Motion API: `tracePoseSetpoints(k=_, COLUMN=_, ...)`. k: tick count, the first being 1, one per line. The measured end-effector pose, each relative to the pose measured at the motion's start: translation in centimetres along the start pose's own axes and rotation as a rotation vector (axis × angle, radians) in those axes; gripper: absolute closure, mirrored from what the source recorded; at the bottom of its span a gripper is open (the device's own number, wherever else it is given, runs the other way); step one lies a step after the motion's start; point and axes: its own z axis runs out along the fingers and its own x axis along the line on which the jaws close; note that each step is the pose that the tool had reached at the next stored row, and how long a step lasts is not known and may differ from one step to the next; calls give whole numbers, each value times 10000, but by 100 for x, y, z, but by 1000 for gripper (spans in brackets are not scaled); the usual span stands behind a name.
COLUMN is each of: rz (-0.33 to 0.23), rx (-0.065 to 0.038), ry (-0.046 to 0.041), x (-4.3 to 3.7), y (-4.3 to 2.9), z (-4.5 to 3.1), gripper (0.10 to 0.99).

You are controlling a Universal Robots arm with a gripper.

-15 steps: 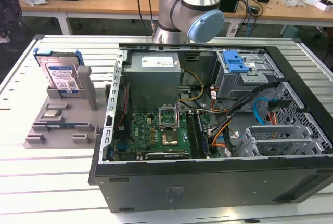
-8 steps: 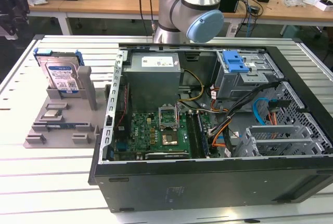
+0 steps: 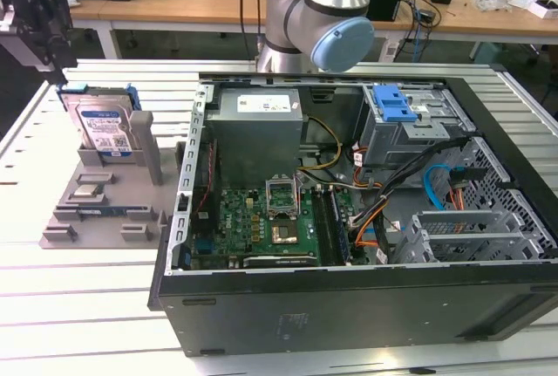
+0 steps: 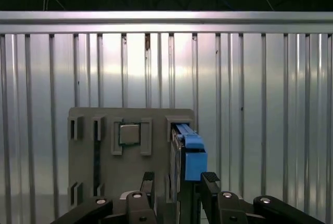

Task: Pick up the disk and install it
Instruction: 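Pick up the disk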

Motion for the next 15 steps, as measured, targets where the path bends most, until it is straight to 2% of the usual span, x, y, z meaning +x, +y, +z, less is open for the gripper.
tracePoseSetpoints(k=3, rz=36, rx=-22, ry=1, x=-19, y=-17, z=69, gripper=604)
tracePoseSetpoints(k=8, rz=207, rx=-45, ry=2, x=-100, y=-27, z=191, gripper=604)
tracePoseSetpoints(k=10, rz=236, rx=-52, ry=2, x=-180, y=-26, z=255, gripper=604)
tracePoseSetpoints(k=12, rz=242, rx=-57, ry=2, x=-225, y=-25, z=291, gripper=604)
tracePoseSetpoints(k=14, rz=241, rx=-65, ry=7, x=-237, y=-25, z=371, gripper=604)
tracePoseSetpoints(k=15, rz=241, rx=-78, ry=27, x=-235, y=-24, z=387, gripper=604)
